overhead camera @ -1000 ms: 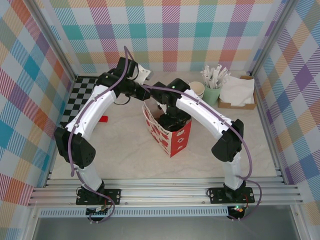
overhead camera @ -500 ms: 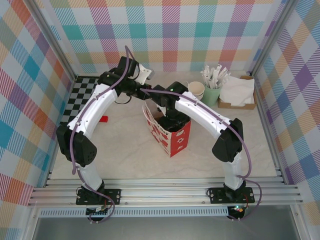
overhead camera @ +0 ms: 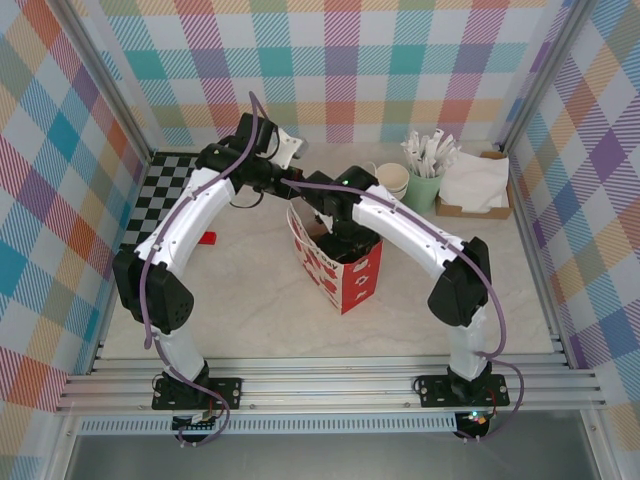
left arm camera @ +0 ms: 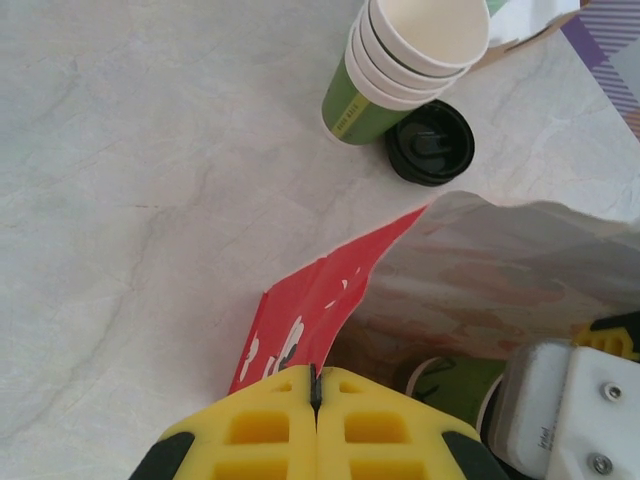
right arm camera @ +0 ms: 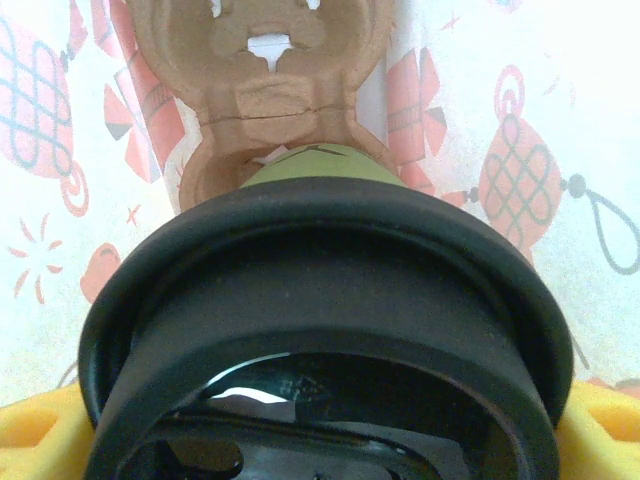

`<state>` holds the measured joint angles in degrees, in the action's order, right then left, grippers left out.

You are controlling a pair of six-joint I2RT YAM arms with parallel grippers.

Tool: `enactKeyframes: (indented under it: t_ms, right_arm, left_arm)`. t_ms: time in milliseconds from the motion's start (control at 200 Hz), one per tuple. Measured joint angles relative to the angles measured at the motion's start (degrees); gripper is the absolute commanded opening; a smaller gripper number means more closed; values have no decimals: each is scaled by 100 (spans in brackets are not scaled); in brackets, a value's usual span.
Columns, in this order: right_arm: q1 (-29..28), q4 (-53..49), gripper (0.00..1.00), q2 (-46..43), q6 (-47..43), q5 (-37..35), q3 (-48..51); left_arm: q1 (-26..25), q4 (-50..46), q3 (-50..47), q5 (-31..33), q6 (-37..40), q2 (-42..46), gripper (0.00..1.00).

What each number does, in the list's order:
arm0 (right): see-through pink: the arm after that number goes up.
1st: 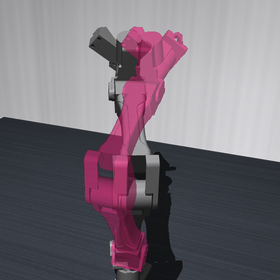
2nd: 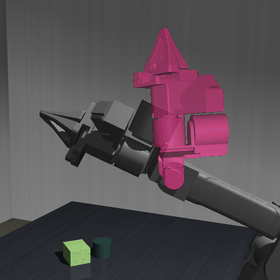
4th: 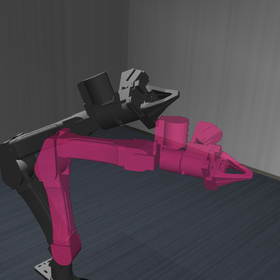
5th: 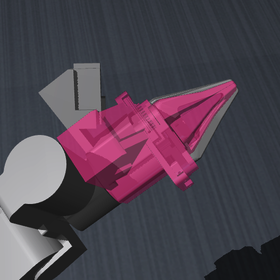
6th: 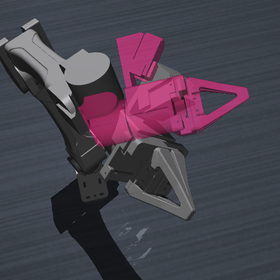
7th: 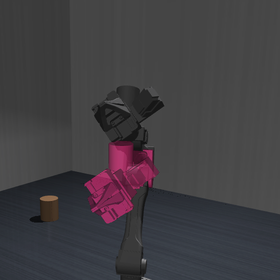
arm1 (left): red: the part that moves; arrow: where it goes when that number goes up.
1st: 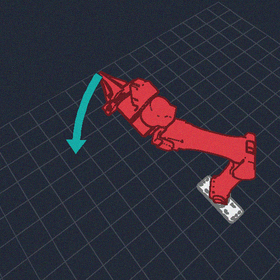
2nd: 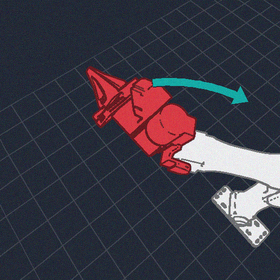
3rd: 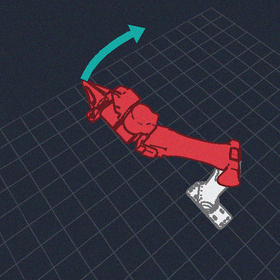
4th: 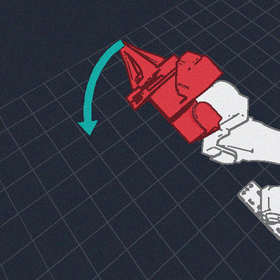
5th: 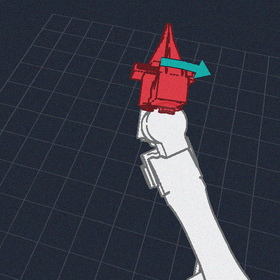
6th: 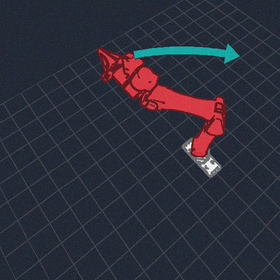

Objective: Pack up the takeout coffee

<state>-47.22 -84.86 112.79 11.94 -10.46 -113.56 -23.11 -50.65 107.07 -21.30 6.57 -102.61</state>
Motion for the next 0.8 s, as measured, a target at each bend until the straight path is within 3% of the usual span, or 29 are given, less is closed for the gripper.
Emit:
enactKeyframes:
  t_ms: [800]
  right_arm:
    - [87,597,40,-90,-2,321,540]
  left_arm:
    - [0,125,-50,-33,-129,0,0]
